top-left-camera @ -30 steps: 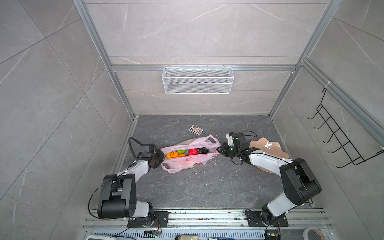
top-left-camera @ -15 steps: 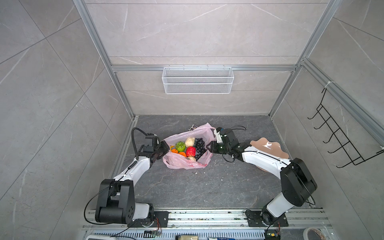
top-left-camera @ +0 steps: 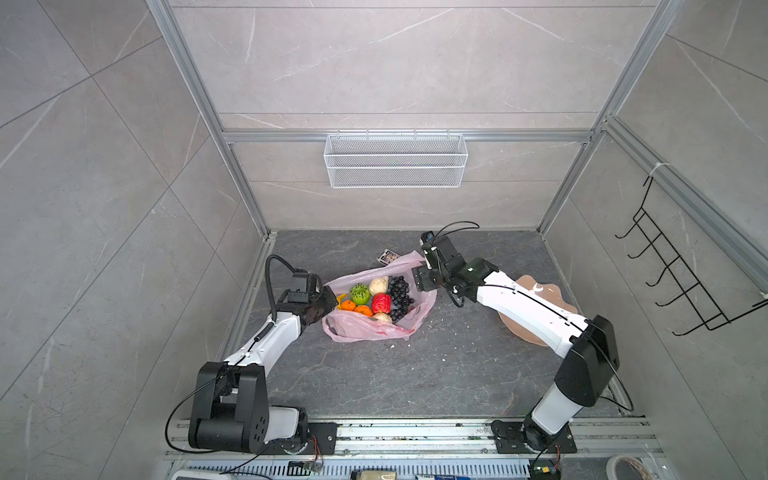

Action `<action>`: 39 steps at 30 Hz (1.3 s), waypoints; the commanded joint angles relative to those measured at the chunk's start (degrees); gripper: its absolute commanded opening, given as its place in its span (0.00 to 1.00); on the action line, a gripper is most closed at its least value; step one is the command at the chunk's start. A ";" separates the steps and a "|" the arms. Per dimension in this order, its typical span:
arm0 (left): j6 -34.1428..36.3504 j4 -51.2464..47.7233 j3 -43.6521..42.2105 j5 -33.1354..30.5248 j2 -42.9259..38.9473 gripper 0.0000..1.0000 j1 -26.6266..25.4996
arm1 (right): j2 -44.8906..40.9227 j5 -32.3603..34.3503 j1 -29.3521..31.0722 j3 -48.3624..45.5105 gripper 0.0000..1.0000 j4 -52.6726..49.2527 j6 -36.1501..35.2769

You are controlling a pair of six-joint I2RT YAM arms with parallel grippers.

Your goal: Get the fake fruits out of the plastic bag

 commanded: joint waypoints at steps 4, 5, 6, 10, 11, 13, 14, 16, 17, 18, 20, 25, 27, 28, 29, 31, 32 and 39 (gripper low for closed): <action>2.18 -1.28 2.03 -1.78 1.01 0.00 -0.55 | 14.89 -2.87 -0.71 14.67 0.82 -7.24 -10.86; 2.27 -1.35 1.99 -1.96 1.18 0.00 -0.55 | 17.15 -3.71 -1.14 17.77 0.80 -8.61 -11.28; 2.27 -1.47 1.92 -2.05 1.44 0.00 -0.57 | 19.67 -4.50 -1.48 20.80 0.76 -9.83 -11.31; 2.19 -1.21 1.09 -2.88 2.24 0.00 -0.55 | 27.43 -14.59 -4.20 30.52 0.44 -15.08 -9.97; 2.11 -1.13 0.73 -3.40 2.36 0.00 -0.55 | 28.04 -16.67 -4.69 30.79 0.35 -14.74 -9.61; 2.16 -1.04 0.02 -4.36 2.85 0.00 -0.47 | 29.14 -21.48 -6.45 30.38 0.16 -13.24 -7.98; 2.04 -0.95 -0.31 -4.78 3.03 0.00 -0.38 | 29.46 -24.30 -7.44 30.08 0.11 -12.63 -6.79; 1.77 0.15 -1.53 -4.83 3.38 0.00 0.07 | 30.19 -30.76 -10.45 28.93 0.04 -10.56 -2.64; 1.68 0.69 -2.06 -4.74 3.58 0.00 0.43 | 30.46 -33.49 -11.88 27.85 0.01 -9.25 -0.42; 1.49 1.31 -2.61 -4.70 3.80 0.00 0.71 | 30.53 -36.56 -13.38 26.49 0.00 -7.18 2.26; 1.30 2.33 -3.31 -4.05 4.60 0.02 1.26 | 30.58 -42.48 -15.41 23.73 0.00 -2.47 6.48; 1.65 2.03 -2.12 -2.48 6.51 0.19 1.31 | 33.54 -44.69 -14.55 26.89 0.00 -2.53 9.69; 1.75 0.89 -1.94 -3.28 5.12 0.34 1.16 | 34.59 -44.79 -14.17 28.69 0.00 -3.59 11.16; 1.74 0.32 -1.97 -3.80 4.13 0.39 0.92 | 34.58 -44.56 -14.00 28.93 0.00 -3.70 11.44; 1.69 -0.48 -1.97 -4.77 2.60 0.46 0.49 | 34.38 -43.88 -13.63 28.87 0.00 -3.62 11.71; 1.22 -2.59 -1.97 -6.62 -0.19 0.59 -0.82 | 34.15 -42.31 -13.03 28.96 0.00 -3.96 12.20; 0.77 -3.62 -1.97 -7.05 -1.22 0.64 -1.22 | 34.11 -41.69 -12.86 28.95 0.00 -4.14 12.62; -5.29 -6.11 -3.62 -5.87 -5.14 0.80 -4.22 | 30.16 -39.14 -12.07 21.70 0.00 2.00 15.50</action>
